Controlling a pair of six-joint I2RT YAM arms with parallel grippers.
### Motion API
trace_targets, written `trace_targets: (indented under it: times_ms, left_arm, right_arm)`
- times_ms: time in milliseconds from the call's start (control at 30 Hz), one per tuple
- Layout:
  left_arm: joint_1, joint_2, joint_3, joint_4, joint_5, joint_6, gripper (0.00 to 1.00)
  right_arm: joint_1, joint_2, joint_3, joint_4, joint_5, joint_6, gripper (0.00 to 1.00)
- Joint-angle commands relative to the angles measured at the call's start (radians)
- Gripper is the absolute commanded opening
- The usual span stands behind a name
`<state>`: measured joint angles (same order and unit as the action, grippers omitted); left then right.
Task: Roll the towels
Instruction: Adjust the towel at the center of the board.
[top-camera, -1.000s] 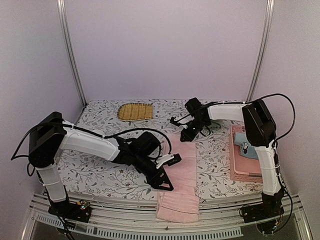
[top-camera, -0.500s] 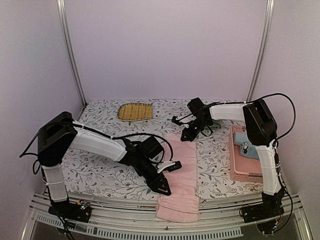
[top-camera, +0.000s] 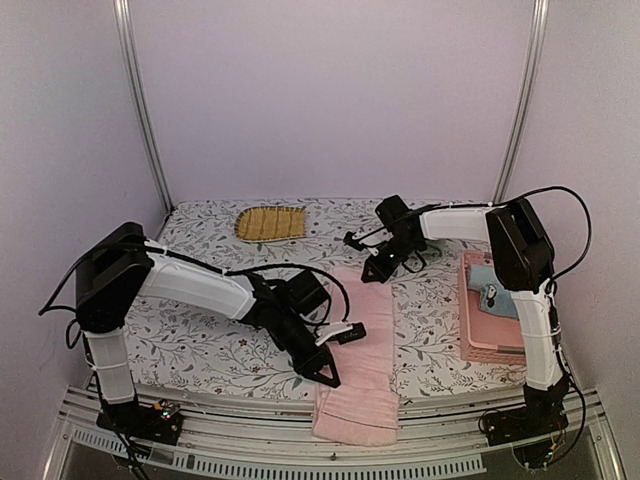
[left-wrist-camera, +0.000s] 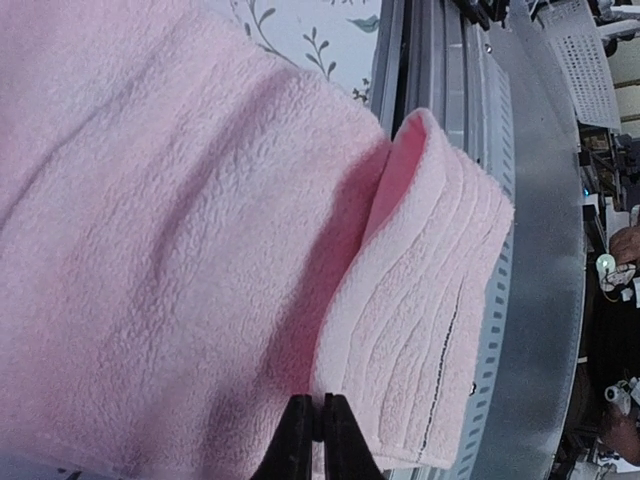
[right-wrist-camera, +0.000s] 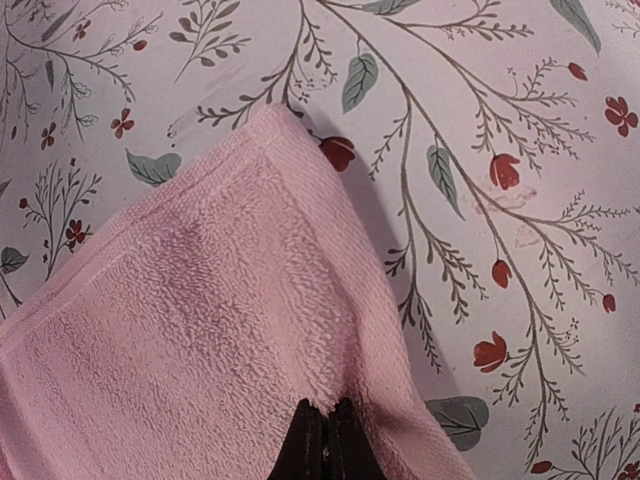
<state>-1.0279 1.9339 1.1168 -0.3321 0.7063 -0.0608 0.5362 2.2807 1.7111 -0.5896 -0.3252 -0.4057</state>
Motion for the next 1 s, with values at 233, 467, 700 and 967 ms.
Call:
trace_targets:
  times_ms: [233,467,700,967]
  left_arm:
    - [0.086,-0.105,-0.018,0.062,-0.022,0.014,0.00]
    - [0.260,-0.318,0.094,-0.110,-0.149,0.090,0.00]
    - [0.299,-0.509,0.195,-0.294,-0.287,0.141,0.00]
    - [0.260,-0.595,-0.022,-0.446,-0.072,-0.006,0.28]
  right_arm:
    - [-0.075,-0.029,-0.002,-0.076,-0.036,0.036,0.02]
    - [-0.156,-0.206,0.044,-0.132,-0.035,0.044,0.02]
    - [-0.168,-0.406,-0.143,-0.152,-0.107,0.050,0.02]
    - [-0.168,-0.585,-0.444,-0.204,-0.258,-0.124,0.16]
